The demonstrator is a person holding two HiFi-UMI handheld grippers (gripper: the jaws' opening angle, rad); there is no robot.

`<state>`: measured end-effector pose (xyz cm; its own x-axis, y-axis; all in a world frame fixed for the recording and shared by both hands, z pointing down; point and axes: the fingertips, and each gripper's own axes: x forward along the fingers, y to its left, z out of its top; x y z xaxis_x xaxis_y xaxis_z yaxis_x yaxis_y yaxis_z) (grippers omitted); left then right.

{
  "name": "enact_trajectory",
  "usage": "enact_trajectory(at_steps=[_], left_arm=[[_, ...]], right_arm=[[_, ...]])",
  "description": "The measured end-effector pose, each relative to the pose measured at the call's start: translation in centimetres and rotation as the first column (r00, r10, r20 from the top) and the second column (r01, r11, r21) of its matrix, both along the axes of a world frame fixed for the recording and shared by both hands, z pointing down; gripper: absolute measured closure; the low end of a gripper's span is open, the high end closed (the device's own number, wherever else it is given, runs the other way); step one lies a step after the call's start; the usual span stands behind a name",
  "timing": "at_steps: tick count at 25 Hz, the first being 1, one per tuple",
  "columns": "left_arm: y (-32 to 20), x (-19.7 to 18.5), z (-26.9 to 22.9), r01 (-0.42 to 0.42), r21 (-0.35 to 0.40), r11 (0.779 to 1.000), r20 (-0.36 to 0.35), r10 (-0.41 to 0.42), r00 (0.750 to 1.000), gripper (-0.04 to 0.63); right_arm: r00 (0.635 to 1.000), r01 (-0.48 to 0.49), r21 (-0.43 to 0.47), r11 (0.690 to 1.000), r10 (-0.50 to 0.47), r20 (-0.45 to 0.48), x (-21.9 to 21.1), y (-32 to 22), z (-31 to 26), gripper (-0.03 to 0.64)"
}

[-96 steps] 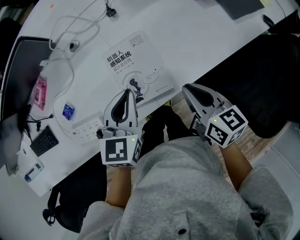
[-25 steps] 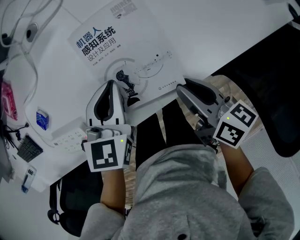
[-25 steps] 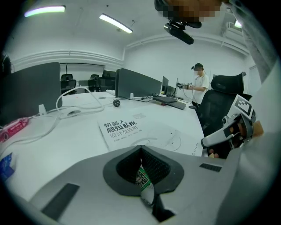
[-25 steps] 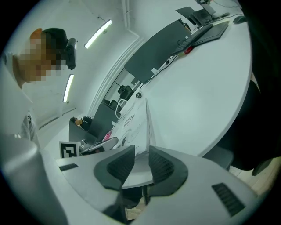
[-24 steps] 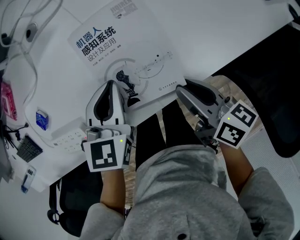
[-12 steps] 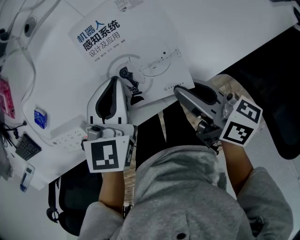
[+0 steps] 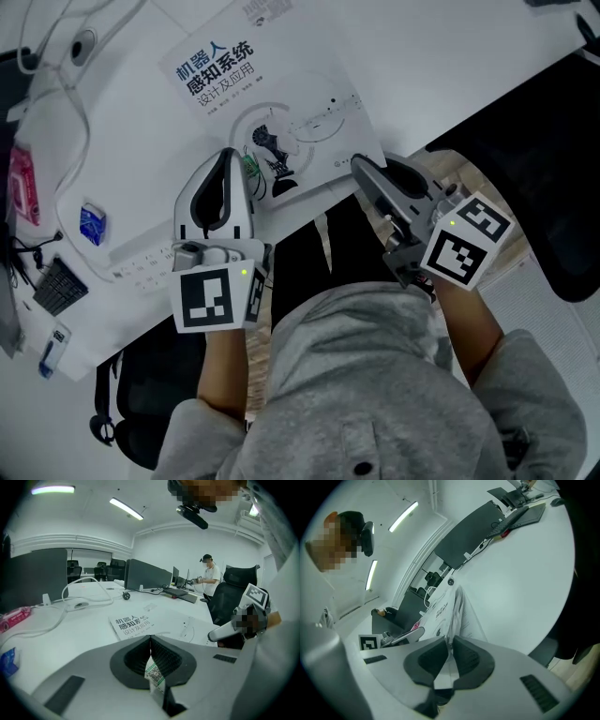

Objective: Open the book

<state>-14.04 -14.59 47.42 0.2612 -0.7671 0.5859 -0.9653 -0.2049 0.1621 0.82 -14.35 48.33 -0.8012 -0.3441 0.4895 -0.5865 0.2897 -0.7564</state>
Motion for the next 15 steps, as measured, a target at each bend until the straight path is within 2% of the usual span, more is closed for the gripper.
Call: enact_trajectory(at_steps=[9,15], left_arm=[[0.3,-1.1,-5.9,0.025,0.099,0.995,0.030,-0.028,0.999,0.584],[1.9,-1.7,-10.1,0.064,0.155,0.986,0.050,-0.073,0.996,0.584]], right_arm=[[0.999,0.045,0.087,0.995,-0.042,-0.030,-1.2,-0.3,-3.8,0.569],[0.989,0.138,0.197,0.971,-0.124,-0.080,-3.4,0.7,-7.1,0.569]])
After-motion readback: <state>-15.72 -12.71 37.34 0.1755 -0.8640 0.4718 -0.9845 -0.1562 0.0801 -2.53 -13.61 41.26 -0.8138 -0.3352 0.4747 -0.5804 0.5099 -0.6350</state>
